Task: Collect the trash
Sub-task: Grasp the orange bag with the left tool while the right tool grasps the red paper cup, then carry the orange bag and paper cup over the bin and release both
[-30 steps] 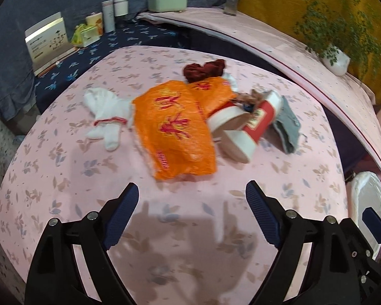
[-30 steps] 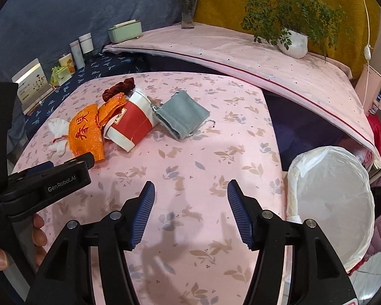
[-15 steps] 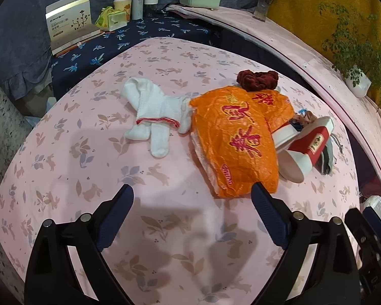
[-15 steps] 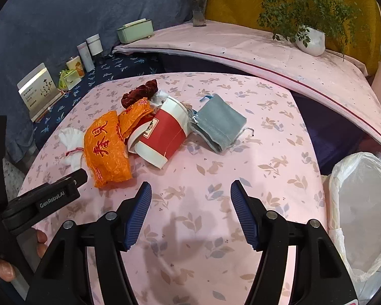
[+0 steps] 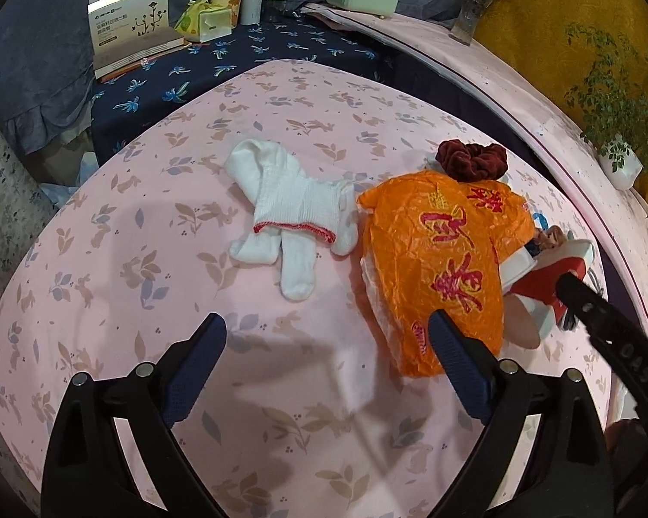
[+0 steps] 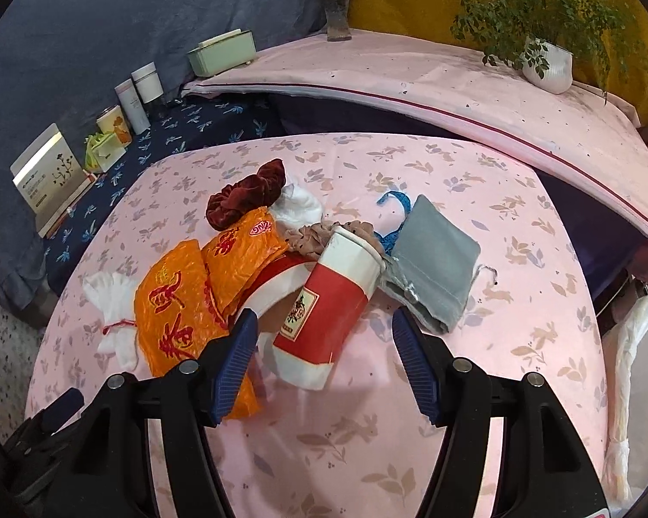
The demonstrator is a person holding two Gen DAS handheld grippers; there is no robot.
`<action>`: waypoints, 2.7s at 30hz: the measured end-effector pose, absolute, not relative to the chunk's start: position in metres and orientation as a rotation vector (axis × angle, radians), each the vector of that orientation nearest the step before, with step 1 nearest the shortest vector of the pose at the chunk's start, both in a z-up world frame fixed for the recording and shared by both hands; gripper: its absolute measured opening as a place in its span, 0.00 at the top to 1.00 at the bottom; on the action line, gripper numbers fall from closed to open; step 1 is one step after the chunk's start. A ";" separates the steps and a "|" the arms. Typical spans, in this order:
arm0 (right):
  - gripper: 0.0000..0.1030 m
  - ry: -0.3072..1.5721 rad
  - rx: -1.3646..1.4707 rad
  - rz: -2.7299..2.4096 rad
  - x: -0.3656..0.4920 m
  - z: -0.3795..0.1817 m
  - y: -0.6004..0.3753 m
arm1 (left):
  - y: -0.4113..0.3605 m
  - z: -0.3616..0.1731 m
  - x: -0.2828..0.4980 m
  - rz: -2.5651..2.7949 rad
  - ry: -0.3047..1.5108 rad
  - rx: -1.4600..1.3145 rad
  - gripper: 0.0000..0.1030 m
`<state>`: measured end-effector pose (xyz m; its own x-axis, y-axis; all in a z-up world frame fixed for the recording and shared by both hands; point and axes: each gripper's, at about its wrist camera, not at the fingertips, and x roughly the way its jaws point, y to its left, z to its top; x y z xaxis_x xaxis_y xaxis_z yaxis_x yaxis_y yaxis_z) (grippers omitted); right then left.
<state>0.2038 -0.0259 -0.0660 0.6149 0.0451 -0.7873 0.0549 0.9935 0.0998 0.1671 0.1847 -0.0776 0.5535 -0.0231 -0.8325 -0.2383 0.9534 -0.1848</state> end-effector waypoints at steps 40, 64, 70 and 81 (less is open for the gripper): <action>0.80 0.889 0.193 0.067 0.137 -0.044 -0.074 | 0.114 -0.064 0.162 -0.036 0.967 -0.260 0.81; 0.80 0.735 0.172 -0.089 0.045 0.027 -0.200 | -0.049 -0.006 0.084 -0.305 0.915 -0.087 0.81; 0.80 0.762 0.145 -0.203 0.032 0.019 -0.244 | -0.098 -0.008 0.073 -0.399 0.932 -0.048 0.81; 0.80 0.833 0.155 -0.338 0.022 -0.012 -0.311 | -0.171 -0.028 0.070 -0.581 0.991 -0.026 0.81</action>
<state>0.0223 -0.3108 -0.0116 0.6228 -0.2330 -0.7469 0.3538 0.9353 0.0032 0.0705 -0.1713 -0.0280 0.4096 -0.4731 -0.7800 0.4503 0.8484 -0.2782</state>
